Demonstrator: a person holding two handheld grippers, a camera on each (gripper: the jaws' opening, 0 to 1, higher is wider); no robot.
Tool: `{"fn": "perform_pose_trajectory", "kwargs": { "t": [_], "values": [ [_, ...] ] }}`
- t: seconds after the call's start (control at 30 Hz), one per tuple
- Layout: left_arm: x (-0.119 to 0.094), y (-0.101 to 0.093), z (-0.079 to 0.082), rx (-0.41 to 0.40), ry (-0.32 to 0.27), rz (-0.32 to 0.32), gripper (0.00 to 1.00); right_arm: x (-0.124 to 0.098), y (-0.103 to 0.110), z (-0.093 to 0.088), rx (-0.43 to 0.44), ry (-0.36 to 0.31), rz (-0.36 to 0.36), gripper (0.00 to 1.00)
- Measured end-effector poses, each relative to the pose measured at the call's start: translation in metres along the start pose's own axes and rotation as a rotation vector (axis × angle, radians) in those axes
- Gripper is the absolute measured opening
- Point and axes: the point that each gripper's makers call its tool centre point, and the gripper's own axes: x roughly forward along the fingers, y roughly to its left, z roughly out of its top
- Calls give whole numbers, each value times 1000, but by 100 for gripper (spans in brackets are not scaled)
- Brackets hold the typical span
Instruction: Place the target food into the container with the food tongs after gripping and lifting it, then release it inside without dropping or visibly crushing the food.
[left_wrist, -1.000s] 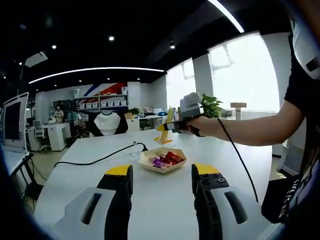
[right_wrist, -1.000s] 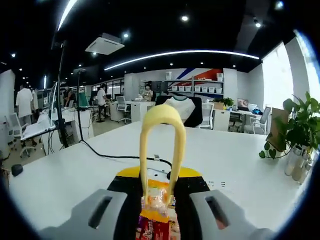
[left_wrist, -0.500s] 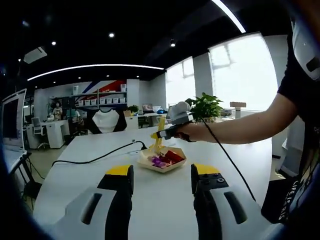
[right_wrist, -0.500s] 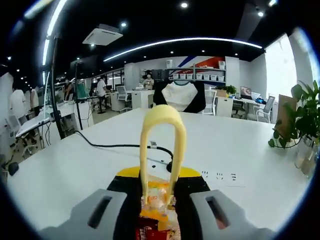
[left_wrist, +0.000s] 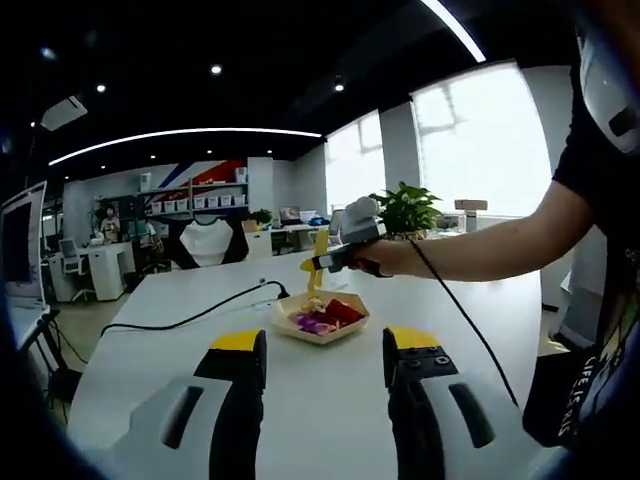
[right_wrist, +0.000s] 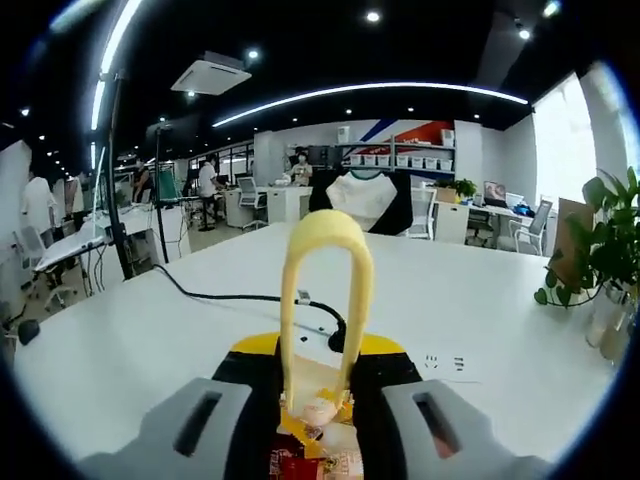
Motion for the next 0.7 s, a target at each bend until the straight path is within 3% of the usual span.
{"fn": "perform_pose_trajectory", "kwargs": {
  "t": [0.47,0.7],
  "values": [
    [-11,-17,6,25,-29,-10,50,-55,-27,5,-27,3,-42,22],
    [-14,-24,9,28,-37,-10,50,-83,-43,-13,-59,32,-63,23]
  ]
}}
